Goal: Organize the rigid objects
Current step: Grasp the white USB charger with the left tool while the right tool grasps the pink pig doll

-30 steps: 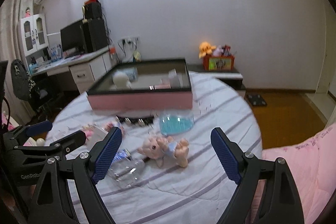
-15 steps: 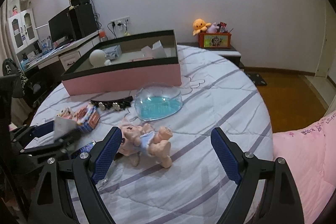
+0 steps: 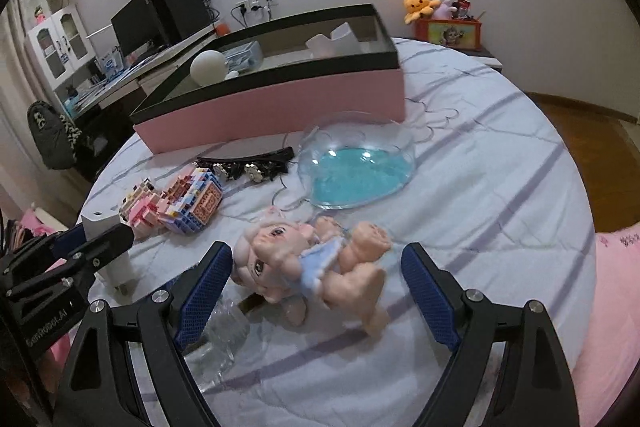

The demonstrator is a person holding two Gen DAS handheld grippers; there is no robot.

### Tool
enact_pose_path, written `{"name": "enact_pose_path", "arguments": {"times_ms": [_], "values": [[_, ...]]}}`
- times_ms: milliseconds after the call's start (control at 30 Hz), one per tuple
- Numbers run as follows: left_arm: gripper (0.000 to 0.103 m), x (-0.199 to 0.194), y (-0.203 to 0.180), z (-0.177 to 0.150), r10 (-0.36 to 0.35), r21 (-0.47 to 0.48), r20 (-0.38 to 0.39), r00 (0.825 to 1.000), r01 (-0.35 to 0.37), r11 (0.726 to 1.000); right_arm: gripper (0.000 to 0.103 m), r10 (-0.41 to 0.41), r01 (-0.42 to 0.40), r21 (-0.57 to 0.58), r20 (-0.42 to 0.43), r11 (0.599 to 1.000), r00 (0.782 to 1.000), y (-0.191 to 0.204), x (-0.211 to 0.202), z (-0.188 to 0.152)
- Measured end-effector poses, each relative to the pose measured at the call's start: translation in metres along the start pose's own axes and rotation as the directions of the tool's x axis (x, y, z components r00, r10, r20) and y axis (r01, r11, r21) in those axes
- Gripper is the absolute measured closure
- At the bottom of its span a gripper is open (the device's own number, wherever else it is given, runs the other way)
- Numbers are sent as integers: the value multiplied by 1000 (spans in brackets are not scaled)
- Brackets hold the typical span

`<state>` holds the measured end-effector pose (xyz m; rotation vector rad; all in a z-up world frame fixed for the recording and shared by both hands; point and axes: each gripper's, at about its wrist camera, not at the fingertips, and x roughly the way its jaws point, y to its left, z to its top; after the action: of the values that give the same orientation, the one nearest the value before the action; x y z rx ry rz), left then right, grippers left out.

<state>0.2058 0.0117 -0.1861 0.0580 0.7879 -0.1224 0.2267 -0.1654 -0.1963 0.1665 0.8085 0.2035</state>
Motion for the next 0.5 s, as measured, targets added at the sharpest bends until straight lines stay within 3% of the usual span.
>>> {"name": "enact_pose_path", "arguments": {"times_ms": [67,333,367,400,500], "values": [[62,-1,-2,0,6,5,4,1000,-6,1000,35,24,-24,-8,5,1000,1000,2,-1,1],[62,-12,1,5,13,-5,39,999,-13,1000,41,-8,10,-48,51,999,999,15,-12,-3],[62,-13,1,8,14,-5,48,999,-14,1000,51,-3,6,-48,59,999,998,15,-18,-4],[62,-15,1,9,15,-5,53,998,-14,1000,54,1,2,-48,67,999,998,16,-21,-3],[62,-16,-1,15,20,-3,66,998,-20,1000,54,-1,7,-68,82,998,997,21,-26,3]]}}
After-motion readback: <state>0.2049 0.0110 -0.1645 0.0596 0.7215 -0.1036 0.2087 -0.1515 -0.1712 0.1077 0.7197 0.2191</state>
